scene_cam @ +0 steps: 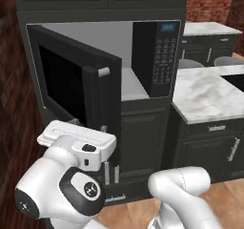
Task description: The microwave is finished heating the chicken drumstick and lemon. Take the bowl containing the food and place it on the dining counter.
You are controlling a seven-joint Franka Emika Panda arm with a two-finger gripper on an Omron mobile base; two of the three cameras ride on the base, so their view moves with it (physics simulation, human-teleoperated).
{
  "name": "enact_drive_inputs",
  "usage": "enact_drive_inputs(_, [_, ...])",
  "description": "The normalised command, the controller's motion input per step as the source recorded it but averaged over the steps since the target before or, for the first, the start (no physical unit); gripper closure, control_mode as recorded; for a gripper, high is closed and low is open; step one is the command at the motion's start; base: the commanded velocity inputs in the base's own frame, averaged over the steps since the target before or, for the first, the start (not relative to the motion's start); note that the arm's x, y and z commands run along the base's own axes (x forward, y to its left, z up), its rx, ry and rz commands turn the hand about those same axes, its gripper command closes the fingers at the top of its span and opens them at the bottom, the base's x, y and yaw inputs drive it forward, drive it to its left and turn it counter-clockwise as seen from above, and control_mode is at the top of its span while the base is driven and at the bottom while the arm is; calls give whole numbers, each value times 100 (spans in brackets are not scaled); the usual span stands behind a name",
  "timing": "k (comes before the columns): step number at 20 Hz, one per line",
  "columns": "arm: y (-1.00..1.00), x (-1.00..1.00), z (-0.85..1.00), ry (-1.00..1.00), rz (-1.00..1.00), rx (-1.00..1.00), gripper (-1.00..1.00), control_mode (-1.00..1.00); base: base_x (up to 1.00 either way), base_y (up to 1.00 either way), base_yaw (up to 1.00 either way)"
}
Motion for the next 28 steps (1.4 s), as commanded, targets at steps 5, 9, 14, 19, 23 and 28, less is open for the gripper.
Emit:
enact_drive_inputs(5, [8, -57, 0, -3, 0, 0, -100, -100, 0, 0, 0])
enact_drive_inputs(9, [-54, -89, 1, -1, 7, 1, -100, -100, 0, 0, 0])
enact_drive_inputs(14, [-99, -17, 18, -8, 26, 14, -100, -100, 0, 0, 0])
enact_drive_inputs(19, [-100, 17, 21, -9, 30, 22, -100, -100, 0, 0, 0])
enact_drive_inputs(23, [-100, 32, 14, -13, 35, 22, -100, -100, 0, 0, 0])
enact_drive_inputs(28, [-100, 61, 4, -6, 34, 24, -100, -100, 0, 0, 0])
